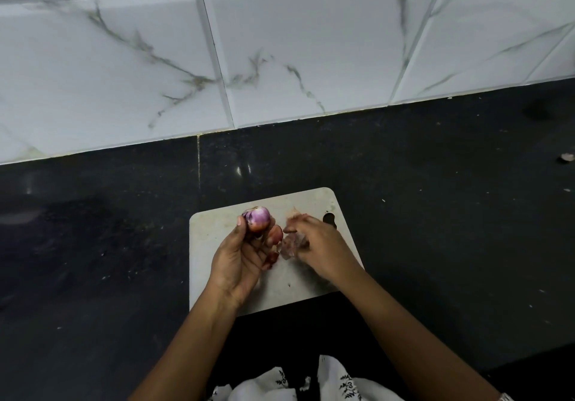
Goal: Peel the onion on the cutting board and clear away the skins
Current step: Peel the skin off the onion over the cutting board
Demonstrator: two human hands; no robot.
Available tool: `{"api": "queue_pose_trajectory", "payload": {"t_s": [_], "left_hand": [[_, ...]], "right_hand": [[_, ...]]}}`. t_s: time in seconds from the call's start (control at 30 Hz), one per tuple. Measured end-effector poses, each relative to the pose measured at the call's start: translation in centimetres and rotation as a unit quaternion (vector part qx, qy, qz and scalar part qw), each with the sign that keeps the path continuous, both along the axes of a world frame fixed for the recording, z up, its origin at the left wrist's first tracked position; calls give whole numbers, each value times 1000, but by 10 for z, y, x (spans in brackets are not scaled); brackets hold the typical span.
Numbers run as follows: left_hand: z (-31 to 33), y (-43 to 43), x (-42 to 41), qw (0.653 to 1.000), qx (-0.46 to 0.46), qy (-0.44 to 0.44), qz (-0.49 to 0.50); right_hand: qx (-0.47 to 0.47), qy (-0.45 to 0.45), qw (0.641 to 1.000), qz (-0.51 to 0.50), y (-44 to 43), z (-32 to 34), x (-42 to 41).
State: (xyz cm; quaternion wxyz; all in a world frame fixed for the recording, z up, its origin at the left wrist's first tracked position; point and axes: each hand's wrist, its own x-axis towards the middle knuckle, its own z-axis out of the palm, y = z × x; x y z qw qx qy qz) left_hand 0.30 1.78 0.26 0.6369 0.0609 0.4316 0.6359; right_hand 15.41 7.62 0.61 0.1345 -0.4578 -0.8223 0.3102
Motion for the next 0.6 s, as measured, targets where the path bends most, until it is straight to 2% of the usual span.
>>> {"api": "queue_pose_trajectory", "payload": {"t_s": [0.07,0.13,0.17,0.27,0.33,0.47,0.6], "left_hand": [[0,-2,0,1000,-2,-10,-3],[0,-3,1,1000,9,-15,-6],[0,-4,1,1000,15,-17,-10],[2,-4,4,999,49,-3,-18],[4,-4,6,997,72,15,-14],[12,-5,8,993,101,64,-22],[15,-6,9,986,129,103,-22]], "right_hand": [[16,0,1000,-22,0,7,-2],[20,69,994,-79,-1,15,-5],[-11,118,987,-107,-2,21,-6],[-184,222,945,-156,-1,37,-12],[-255,246,920,-165,1,45,-14],[-314,288,888,-174,2,53,-14],[-336,290,880,-170,6,57,-13]]}}
